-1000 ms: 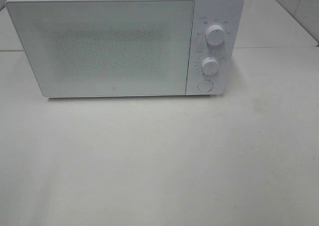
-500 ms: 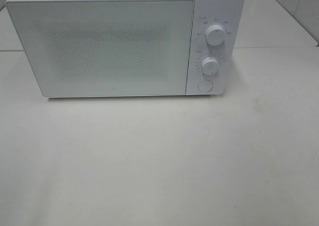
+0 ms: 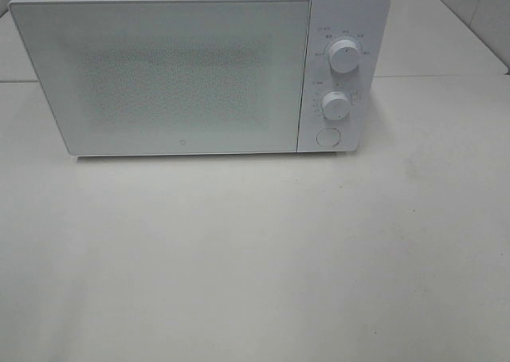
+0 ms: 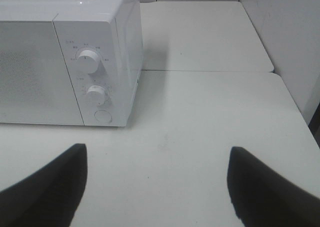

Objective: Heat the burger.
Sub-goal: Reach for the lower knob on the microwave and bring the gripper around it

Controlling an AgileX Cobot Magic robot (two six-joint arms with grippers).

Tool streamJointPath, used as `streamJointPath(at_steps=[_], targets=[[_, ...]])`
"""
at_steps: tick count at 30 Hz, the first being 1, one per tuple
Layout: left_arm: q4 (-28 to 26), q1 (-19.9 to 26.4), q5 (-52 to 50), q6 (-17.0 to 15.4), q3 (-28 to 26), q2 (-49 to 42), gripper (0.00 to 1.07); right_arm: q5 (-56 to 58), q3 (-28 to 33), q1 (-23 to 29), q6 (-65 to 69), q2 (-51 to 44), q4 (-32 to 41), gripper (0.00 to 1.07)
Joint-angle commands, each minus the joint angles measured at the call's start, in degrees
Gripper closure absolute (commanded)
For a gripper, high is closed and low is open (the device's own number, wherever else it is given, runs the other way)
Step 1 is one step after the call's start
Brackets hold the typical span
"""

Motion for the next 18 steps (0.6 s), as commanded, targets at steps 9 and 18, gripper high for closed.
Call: streamJointPath(at_steps=[9, 18], targets=[[-0.1, 0.1, -0.5, -0.3, 0.2, -1.4, 0.09, -10.8, -0.3, -0.2, -1.0, 11.0, -1.8, 0.32], [-0.1, 0.1, -0.5, -0.3, 0.2, -1.4, 0.09, -19.8, -0.3, -0.2, -1.0, 22.6, -1.8, 0.32]])
